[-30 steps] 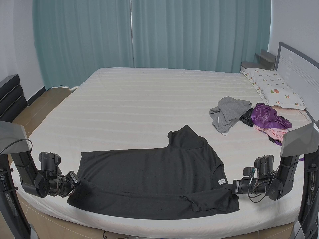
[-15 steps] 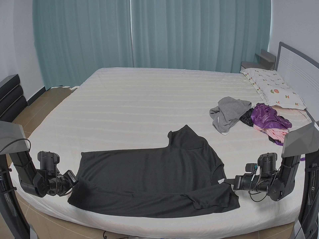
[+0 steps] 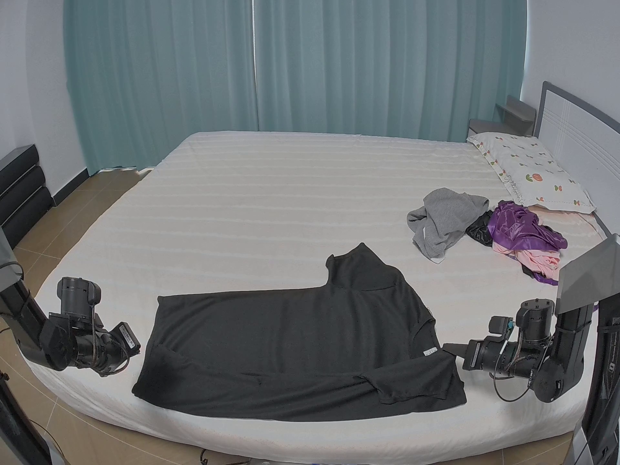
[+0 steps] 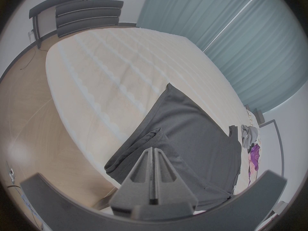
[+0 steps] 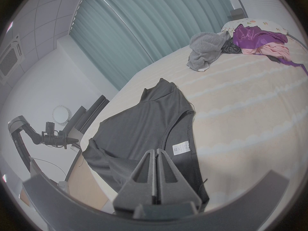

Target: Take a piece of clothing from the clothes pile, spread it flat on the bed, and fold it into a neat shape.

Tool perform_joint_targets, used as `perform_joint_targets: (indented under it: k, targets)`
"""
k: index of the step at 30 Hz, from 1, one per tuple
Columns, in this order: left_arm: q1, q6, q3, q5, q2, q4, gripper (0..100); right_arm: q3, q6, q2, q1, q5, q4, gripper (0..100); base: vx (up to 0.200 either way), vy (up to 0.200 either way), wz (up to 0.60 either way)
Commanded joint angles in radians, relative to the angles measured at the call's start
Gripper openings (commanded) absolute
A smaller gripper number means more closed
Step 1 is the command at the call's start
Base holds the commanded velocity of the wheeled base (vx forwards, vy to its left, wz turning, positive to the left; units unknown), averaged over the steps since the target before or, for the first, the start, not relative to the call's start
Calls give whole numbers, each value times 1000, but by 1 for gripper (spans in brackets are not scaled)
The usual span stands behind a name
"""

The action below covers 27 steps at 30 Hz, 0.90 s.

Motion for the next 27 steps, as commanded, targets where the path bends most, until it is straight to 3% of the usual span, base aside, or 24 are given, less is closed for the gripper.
perform_joint_targets:
  k: [1, 7, 10, 11, 17, 23, 27]
  targets:
    - [2, 20, -5, -1, -106, 49, 0, 52, 1, -4, 6, 9, -37, 0, 0, 0, 0]
    - [-2, 25, -20, -18, -117, 98, 0, 56, 3, -1, 11, 23, -37, 0, 0, 0, 0]
    - [4, 23, -42, -78, -29, 87, 0, 44, 1, 36, 11, 22, -37, 0, 0, 0, 0]
    - [10, 23, -52, -98, -6, 86, 100, 43, 1, 39, 11, 22, -37, 0, 0, 0, 0]
    - [33, 19, -114, -197, 67, 73, 100, 41, 1, 59, 16, 25, -37, 0, 0, 0, 0]
    - [29, 37, -204, -248, 165, 72, 100, 41, 3, 61, 22, 25, -37, 0, 0, 0, 0]
    - [27, 100, -252, -259, 241, 49, 100, 43, 3, 61, 22, 25, -37, 0, 0, 0, 0]
